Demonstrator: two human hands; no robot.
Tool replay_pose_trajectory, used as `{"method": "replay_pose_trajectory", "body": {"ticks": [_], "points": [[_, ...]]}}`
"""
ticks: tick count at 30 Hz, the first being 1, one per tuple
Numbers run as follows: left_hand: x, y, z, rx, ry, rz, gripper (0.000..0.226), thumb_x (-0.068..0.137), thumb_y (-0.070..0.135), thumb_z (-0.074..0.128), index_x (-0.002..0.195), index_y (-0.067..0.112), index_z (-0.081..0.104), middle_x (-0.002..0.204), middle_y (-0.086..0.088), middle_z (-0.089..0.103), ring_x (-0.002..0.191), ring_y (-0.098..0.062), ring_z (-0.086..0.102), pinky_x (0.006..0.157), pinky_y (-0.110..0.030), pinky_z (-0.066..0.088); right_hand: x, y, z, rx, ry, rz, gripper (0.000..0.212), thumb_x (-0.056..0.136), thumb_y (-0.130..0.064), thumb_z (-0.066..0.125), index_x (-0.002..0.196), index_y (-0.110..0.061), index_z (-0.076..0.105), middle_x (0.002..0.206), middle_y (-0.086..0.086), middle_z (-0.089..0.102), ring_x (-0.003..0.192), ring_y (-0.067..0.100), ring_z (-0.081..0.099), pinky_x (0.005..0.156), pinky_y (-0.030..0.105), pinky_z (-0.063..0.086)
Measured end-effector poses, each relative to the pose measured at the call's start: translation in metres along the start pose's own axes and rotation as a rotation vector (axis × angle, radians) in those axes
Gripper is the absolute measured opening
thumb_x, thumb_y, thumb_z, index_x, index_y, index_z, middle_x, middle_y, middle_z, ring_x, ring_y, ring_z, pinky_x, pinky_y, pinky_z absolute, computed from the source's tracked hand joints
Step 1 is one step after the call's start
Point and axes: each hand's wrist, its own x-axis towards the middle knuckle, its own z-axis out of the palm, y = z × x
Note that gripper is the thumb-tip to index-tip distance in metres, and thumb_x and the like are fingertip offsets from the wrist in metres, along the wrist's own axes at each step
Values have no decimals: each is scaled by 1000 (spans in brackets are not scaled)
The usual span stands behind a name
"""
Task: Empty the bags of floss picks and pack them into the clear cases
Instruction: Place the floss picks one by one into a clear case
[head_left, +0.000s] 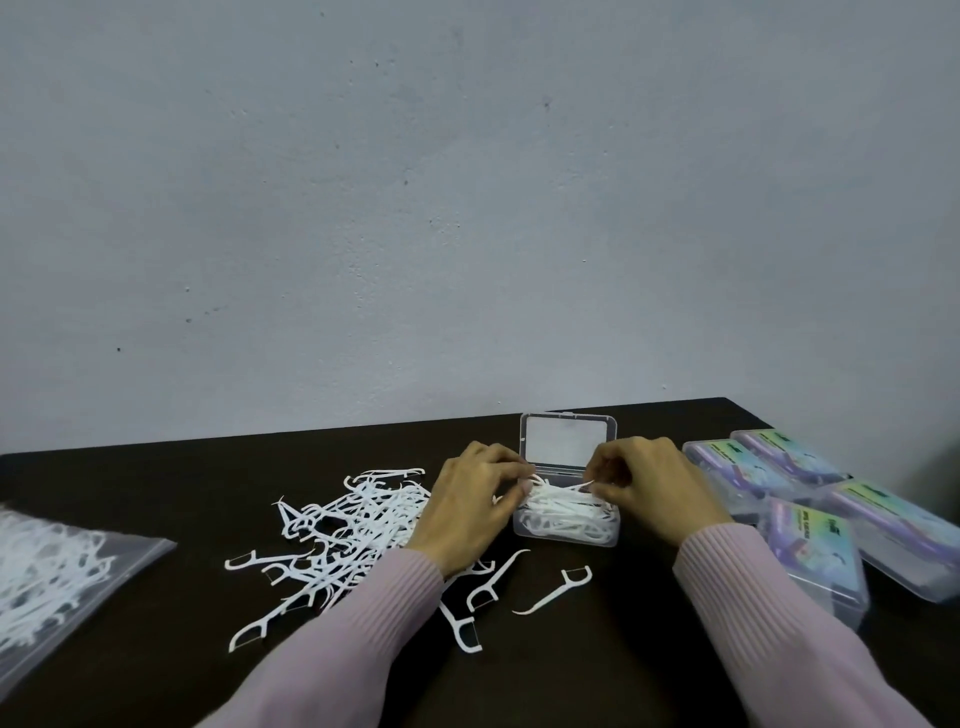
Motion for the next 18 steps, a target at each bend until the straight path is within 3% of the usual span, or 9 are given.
{"method": "replay_pose_trajectory", "body": {"ticks": [9,12,18], "points": [[-1,-1,3,-103,-37,-7,26,96,29,49,117,23,64,116,11,57,106,-1,43,94,-24,40,3,4,-3,54,21,-15,18,85,-31,64,101,-25,70,101,-4,69,89,8,62,87,30,53],[-2,-1,3,-157,-25,-8,24,95,28,52,113,20,66,116,11,59,105,0,47,93,-20,41,3,7,-6,122,42,-19,19,85,-30,64,101,-24,70,100,-5,68,89,7,61,86,27,53],[-1,-3,4,-220,-11,-40,21,94,25,56,109,20,69,112,12,60,104,-3,50,93,-24,41,2,0,3,132,-101,-97,18,83,-32,66,101,-26,68,95,-9,66,84,2,58,86,24,51]]}}
